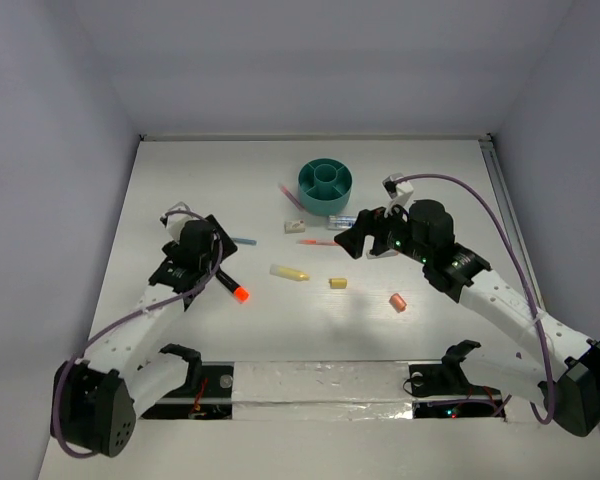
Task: Sort the stationery into containers
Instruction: Pick up the pen from the center of the board.
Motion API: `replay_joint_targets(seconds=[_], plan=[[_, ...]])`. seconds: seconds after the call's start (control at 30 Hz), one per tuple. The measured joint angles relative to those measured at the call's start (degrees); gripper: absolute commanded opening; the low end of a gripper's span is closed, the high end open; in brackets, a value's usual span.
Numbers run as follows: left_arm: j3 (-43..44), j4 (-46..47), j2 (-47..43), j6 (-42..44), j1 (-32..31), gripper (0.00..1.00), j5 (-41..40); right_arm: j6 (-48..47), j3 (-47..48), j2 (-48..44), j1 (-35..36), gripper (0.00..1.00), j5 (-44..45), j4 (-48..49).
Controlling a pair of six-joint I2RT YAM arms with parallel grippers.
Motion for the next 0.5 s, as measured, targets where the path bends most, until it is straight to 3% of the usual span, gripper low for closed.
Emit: replay_joint_targets(seconds=[0.1, 0.2, 0.5], plan=[[0.0, 2.7, 5.2, -0.5, 0.0, 0.75, -2.6, 0.1, 0.0, 0.0, 0.0, 0.81, -0.5, 0.0], [0.0, 5.1, 9.0, -0.6, 0.1, 0.67, -5.0, 0.4, -0.2, -0.1, 0.0, 0.77, -1.0, 0.0], [1.0, 9.4, 18.3, 0.3, 2.5, 0.61, -7.6, 0.4, -1.4, -0.5, 0.0, 0.75, -1.2, 0.2]])
